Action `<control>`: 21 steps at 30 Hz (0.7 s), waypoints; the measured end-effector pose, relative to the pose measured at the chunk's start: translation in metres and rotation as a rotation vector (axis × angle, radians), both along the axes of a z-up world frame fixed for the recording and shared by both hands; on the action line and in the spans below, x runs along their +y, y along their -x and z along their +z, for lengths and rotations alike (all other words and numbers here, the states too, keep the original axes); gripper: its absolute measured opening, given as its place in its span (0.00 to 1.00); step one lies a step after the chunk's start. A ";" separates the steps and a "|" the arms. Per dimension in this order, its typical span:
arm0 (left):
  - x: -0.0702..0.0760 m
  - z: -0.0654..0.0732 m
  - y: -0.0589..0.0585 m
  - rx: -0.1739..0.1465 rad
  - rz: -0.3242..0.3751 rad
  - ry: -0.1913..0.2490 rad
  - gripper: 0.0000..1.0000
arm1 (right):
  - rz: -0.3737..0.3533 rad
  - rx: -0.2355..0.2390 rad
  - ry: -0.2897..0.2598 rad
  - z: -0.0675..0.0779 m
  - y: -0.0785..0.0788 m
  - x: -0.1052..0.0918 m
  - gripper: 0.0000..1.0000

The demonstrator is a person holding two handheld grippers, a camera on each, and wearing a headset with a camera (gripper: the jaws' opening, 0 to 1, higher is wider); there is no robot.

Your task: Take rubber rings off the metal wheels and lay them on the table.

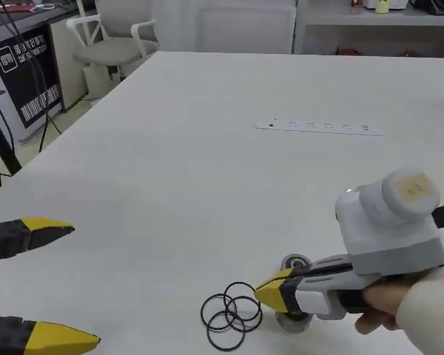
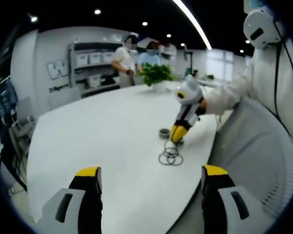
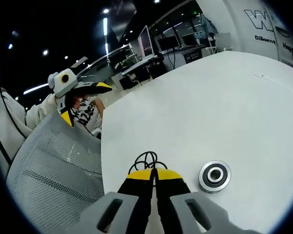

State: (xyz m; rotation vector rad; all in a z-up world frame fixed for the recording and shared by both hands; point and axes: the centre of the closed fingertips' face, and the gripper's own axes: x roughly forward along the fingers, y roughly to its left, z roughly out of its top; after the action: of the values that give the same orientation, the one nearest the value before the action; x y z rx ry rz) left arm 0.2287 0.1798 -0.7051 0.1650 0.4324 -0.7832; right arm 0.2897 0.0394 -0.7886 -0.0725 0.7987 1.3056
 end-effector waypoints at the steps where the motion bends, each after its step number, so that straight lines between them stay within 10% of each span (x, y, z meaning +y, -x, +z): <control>1: 0.001 0.001 0.000 -0.002 0.004 0.000 0.85 | -0.005 -0.001 0.004 -0.001 -0.001 0.000 0.00; 21: 0.007 0.013 -0.008 -0.038 0.033 0.033 0.83 | 0.017 -0.065 0.076 -0.003 0.000 -0.011 0.09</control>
State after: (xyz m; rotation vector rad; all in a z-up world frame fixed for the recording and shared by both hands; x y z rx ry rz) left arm 0.2365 0.1866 -0.6917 0.1411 0.3852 -0.7530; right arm 0.2899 0.0280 -0.7920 -0.1815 0.7939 1.2830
